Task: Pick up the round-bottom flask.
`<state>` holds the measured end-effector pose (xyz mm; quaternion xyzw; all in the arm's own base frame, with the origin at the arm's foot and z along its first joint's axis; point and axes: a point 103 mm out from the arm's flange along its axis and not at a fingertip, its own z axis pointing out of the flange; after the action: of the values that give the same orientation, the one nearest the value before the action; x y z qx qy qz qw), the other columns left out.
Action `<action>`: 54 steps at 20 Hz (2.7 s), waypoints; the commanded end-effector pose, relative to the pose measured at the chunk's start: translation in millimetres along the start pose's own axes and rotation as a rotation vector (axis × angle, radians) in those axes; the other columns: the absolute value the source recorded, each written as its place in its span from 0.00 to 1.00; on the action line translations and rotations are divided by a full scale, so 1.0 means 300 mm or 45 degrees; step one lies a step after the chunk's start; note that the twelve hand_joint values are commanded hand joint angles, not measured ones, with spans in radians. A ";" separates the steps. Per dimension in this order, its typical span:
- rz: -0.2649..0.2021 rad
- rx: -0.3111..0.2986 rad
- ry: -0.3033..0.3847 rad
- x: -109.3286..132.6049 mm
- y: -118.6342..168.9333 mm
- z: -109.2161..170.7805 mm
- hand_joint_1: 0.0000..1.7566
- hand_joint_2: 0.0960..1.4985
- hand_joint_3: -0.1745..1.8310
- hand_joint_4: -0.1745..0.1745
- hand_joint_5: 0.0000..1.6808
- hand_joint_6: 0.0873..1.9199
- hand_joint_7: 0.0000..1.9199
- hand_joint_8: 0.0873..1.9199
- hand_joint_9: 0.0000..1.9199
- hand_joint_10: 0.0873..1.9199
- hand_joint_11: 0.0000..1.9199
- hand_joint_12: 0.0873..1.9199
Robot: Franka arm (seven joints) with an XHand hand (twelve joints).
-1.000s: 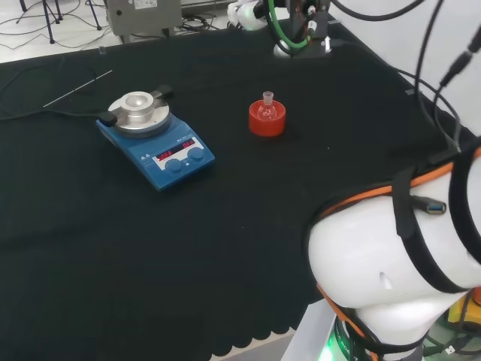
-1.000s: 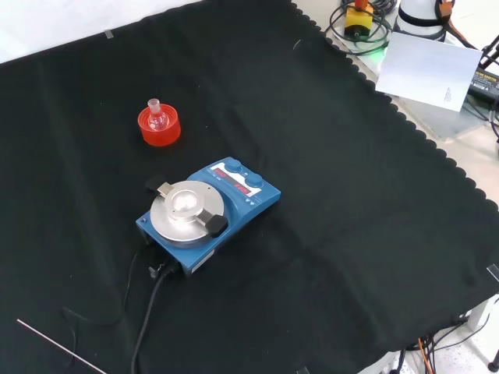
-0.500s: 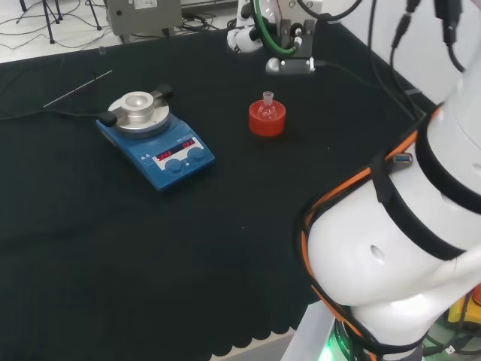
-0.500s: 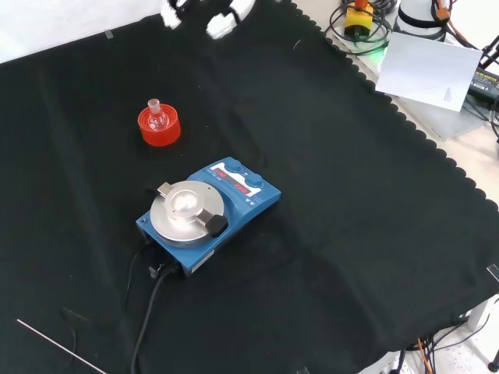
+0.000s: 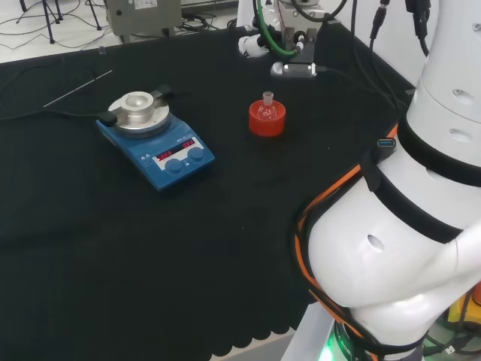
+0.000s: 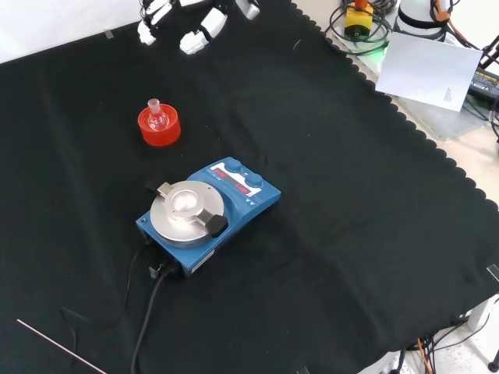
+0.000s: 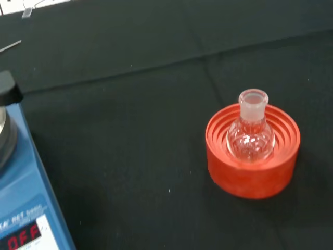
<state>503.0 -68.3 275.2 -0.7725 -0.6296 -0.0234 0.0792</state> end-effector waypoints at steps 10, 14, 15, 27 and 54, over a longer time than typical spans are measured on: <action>0.051 0.051 0.135 -0.059 0.261 0.198 0.35 0.61 0.33 0.25 0.28 0.00 0.10 0.32 0.16 0.35 0.00 0.66; 0.062 0.065 0.139 -0.071 0.282 0.225 0.36 0.56 0.35 0.25 0.28 0.00 0.10 0.32 0.16 0.35 0.00 0.66; 0.063 0.068 0.133 -0.075 0.286 0.231 0.36 0.56 0.35 0.25 0.27 0.00 0.10 0.32 0.16 0.35 0.00 0.66; 0.119 0.123 0.038 -0.135 0.291 0.304 0.46 0.44 0.39 0.26 0.29 0.00 0.09 0.32 0.16 0.36 0.00 0.65; 0.207 0.215 0.049 -0.255 0.312 0.451 0.48 0.39 0.44 0.30 0.31 0.00 0.08 0.32 0.15 0.36 0.00 0.65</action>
<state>568.9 -140.8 128.4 -0.8127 -0.5615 0.0140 0.1552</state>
